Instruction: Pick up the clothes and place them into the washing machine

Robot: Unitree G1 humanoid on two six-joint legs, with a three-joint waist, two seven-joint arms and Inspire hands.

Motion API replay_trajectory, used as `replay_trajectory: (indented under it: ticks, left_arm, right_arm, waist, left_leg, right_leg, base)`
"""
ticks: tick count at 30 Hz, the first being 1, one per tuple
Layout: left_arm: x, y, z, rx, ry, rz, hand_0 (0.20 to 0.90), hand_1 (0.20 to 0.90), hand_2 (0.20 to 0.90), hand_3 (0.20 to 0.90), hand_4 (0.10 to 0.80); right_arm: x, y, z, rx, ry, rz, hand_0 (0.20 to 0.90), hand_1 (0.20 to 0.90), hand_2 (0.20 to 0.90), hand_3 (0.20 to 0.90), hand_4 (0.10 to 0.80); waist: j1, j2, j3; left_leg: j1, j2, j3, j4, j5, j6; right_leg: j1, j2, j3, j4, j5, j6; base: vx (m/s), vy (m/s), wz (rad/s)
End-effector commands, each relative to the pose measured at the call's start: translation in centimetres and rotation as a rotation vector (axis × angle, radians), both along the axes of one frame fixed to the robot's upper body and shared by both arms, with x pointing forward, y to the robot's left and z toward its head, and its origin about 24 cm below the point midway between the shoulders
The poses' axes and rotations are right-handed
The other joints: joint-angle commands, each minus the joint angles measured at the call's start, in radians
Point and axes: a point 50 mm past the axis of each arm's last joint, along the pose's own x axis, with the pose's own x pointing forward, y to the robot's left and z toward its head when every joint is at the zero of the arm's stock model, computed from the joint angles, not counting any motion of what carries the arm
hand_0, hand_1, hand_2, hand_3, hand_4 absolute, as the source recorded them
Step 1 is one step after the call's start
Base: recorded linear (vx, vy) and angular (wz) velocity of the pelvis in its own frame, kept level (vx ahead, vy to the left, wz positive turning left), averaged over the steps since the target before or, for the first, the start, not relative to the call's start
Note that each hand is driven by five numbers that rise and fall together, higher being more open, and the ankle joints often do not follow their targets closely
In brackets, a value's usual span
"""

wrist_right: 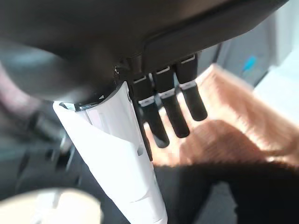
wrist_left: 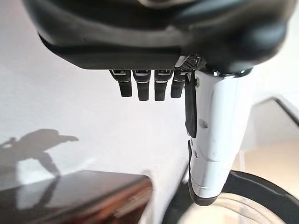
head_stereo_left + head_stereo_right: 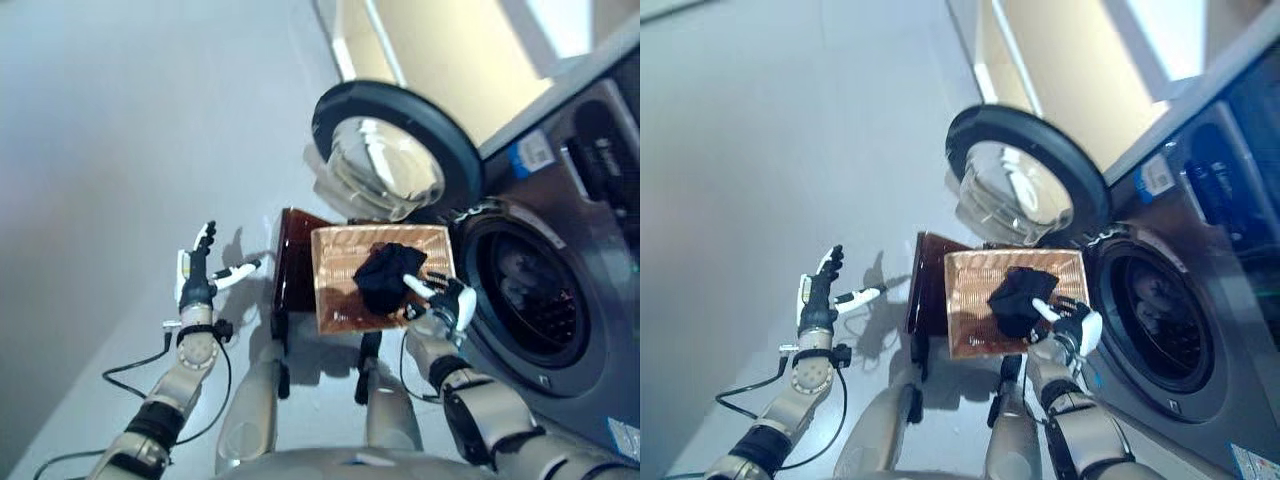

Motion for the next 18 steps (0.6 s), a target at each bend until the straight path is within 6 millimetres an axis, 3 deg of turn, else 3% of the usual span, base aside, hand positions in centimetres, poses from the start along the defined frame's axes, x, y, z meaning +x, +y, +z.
replay_trajectory:
  ticks: [1, 8, 9, 10, 18]
  left_arm:
    - [0.6, -0.5, 1.4, -0.052, -0.106, -0.017, 0.9, 0.9, 0.9, 0.9, 0.8]
    - [0.6, -1.0, 1.1, -0.072, -0.094, -0.03, 0.9, 0.9, 0.9, 0.9, 0.8]
    - [0.6, -1.0, 0.9, -0.072, -0.082, -0.029, 0.9, 0.9, 0.9, 0.9, 0.8]
    - [0.6, -1.1, 0.8, -0.071, -0.08, -0.031, 0.9, 0.9, 0.9, 0.9, 0.8]
    - [0.4, -1.3, 1.0, -0.073, -0.083, -0.047, 0.9, 0.9, 0.9, 0.9, 0.8]
  right_arm:
    - [1.4, -2.8, 2.2, -0.079, -0.083, -0.048, 0.549, 0.549, 0.549, 0.549, 0.549]
    - [3.2, -2.0, 3.9, -0.125, -0.148, -0.003, 0.554, 0.554, 0.554, 0.554, 0.553]
    - [3.7, -1.6, 4.4, -0.133, -0.167, 0.006, 0.776, 0.776, 0.776, 0.776, 0.712]
    - [3.9, -1.5, 4.6, -0.139, -0.175, 0.01, 0.9, 0.9, 0.9, 0.9, 0.8]
    - [6.1, -1.1, 7.1, -0.181, -0.244, 0.012, 0.9, 0.9, 0.9, 0.9, 0.8]
  waist:
    - [-0.007, 0.025, -0.004]
    - [-0.009, 0.059, 0.029]
    - [-0.01, 0.06, 0.038]
    - [-0.01, 0.063, 0.046]
    - [0.001, 0.073, 0.079]
  left_leg:
    - [-0.055, -0.015, 0.005, 0.068, -0.08, -0.052]
    - [-0.107, -0.013, 0.009, 0.08, -0.068, -0.054]
    - [-0.119, -0.012, 0.008, 0.084, -0.066, -0.055]
    - [-0.129, -0.012, 0.007, 0.085, -0.064, -0.056]
    - [-0.209, -0.01, -0.002, 0.107, -0.06, -0.06]
  right_leg:
    - [-0.002, -0.014, 0.001, -0.053, 0.063, 0.006]
    - [-0.071, -0.007, 0.012, -0.03, 0.06, -0.006]
    - [-0.081, -0.006, 0.009, -0.024, 0.059, -0.008]
    - [-0.091, -0.005, 0.006, -0.019, 0.057, -0.01]
    - [-0.16, -0.005, -0.004, 0.018, 0.045, -0.02]
  base:
    - [-0.05, 0.025, -0.19]
    - [-0.06, -0.007, -0.18]
    - [-0.059, -0.021, -0.01]
    - [-0.037, -0.012, 0.01]
    - [-0.036, -0.006, 0.06]
